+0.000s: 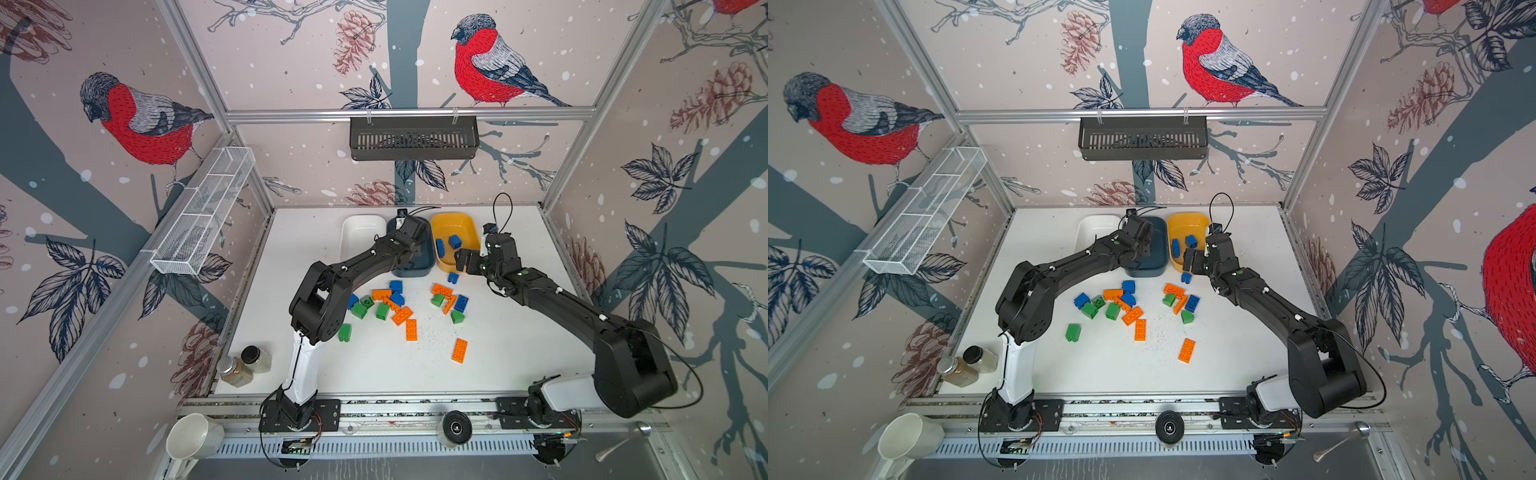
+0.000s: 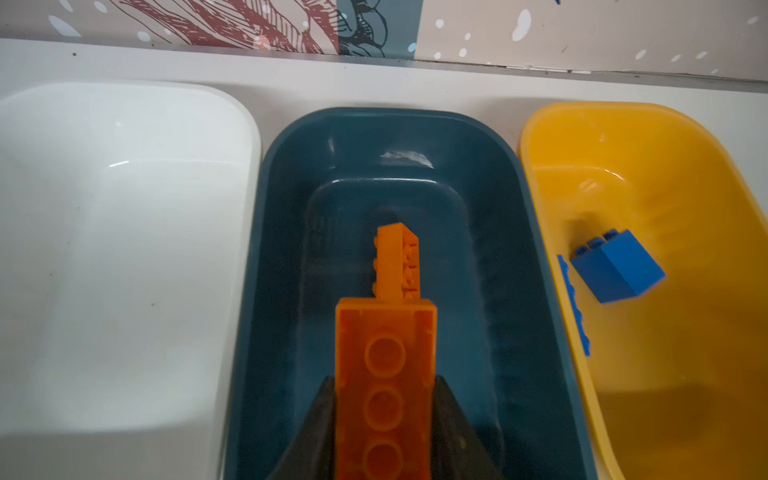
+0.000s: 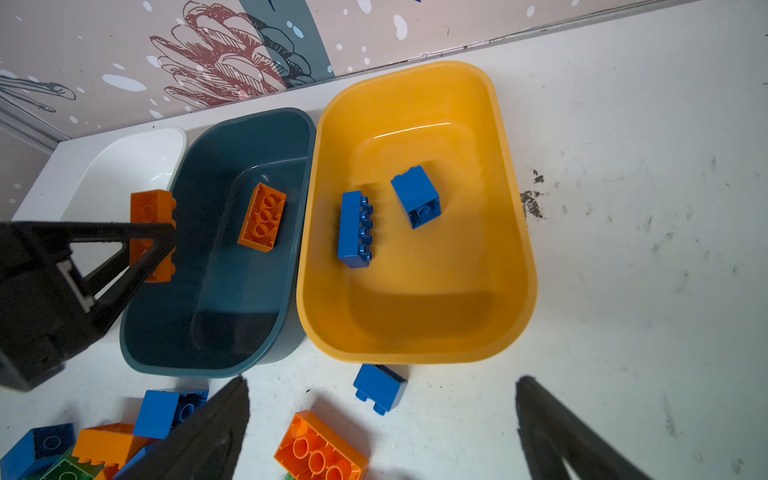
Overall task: Sort the legos into containers by color
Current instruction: 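Carry the orange brick over the teal container and release it with the left gripper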
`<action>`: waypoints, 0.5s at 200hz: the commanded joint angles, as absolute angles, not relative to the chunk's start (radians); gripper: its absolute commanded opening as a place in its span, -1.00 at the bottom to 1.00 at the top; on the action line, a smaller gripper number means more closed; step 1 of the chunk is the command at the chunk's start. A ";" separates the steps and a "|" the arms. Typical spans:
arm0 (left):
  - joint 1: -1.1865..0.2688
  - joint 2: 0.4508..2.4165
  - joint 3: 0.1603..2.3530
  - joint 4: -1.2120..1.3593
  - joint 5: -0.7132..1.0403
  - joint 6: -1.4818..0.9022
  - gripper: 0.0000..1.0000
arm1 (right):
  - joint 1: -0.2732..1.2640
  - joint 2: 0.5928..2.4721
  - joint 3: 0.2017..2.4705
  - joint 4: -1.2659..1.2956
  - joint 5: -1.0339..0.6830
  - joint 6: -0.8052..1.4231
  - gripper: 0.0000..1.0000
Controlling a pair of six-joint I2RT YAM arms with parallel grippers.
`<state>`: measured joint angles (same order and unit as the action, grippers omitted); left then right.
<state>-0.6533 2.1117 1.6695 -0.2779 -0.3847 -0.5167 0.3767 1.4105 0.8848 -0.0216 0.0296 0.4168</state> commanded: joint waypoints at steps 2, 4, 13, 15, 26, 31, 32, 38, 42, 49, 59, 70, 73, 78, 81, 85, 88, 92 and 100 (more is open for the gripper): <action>-0.647 2.163 1.752 -0.340 -0.467 -0.483 -0.52 | 0.377 1.416 0.905 -0.027 0.031 0.424 0.99; -0.647 2.169 1.760 -0.341 -0.470 -0.482 -0.52 | 0.378 1.415 0.907 -0.029 0.031 0.423 0.99; -0.647 2.192 1.798 -0.367 -0.487 -0.479 -0.49 | 0.377 1.417 0.911 -0.033 0.032 0.422 0.99; -0.647 2.196 1.806 -0.373 -0.490 -0.478 -0.48 | 0.377 1.417 0.912 -0.035 0.031 0.421 0.99; -0.644 2.217 1.841 -0.398 -0.506 -0.480 -0.43 | 0.377 1.420 0.915 -0.038 0.030 0.421 0.99; -0.643 2.227 1.854 -0.409 -0.510 -0.480 -0.40 | 0.378 1.419 0.915 -0.038 0.031 0.421 0.99; -0.643 2.229 1.857 -0.410 -0.510 -0.480 -0.40 | 0.378 1.419 0.915 -0.038 0.030 0.420 0.99; -0.640 2.234 1.867 -0.423 -0.509 -0.484 -0.37 | 0.378 1.419 0.915 -0.038 0.029 0.421 0.99; -0.638 2.236 1.873 -0.429 -0.509 -0.486 -0.33 | 0.378 1.419 0.915 -0.037 0.027 0.421 0.99; -0.636 2.237 1.881 -0.444 -0.510 -0.489 -0.26 | 0.380 1.421 0.914 -0.035 0.018 0.419 0.99; -0.635 2.228 1.879 -0.455 -0.510 -0.491 -0.09 | 0.382 1.418 0.911 -0.022 -0.011 0.406 0.99; -0.635 2.204 1.858 -0.447 -0.496 -0.488 0.10 | 0.390 1.410 0.897 0.007 -0.043 0.393 0.99; -0.635 2.193 1.846 -0.442 -0.491 -0.487 0.14 | 0.394 1.409 0.894 0.014 -0.049 0.389 0.99; -0.635 2.176 1.822 -0.428 -0.476 -0.483 0.19 | 0.400 1.407 0.888 0.027 -0.058 0.385 0.99; -0.635 2.166 1.808 -0.417 -0.470 -0.480 0.22 | 0.402 1.406 0.885 0.033 -0.061 0.382 0.99; -0.635 2.150 1.791 -0.408 -0.464 -0.481 0.27 | 0.408 1.405 0.884 0.040 -0.066 0.379 0.99; -0.635 2.139 1.777 -0.402 -0.461 -0.482 0.30 | 0.411 1.405 0.882 0.044 -0.068 0.378 0.99; -0.635 2.124 1.764 -0.398 -0.460 -0.484 0.34 | 0.415 1.407 0.884 0.049 -0.070 0.376 0.99; -0.635 2.098 1.737 -0.402 -0.456 -0.491 0.40 | 0.424 1.409 0.886 0.053 -0.072 0.375 0.99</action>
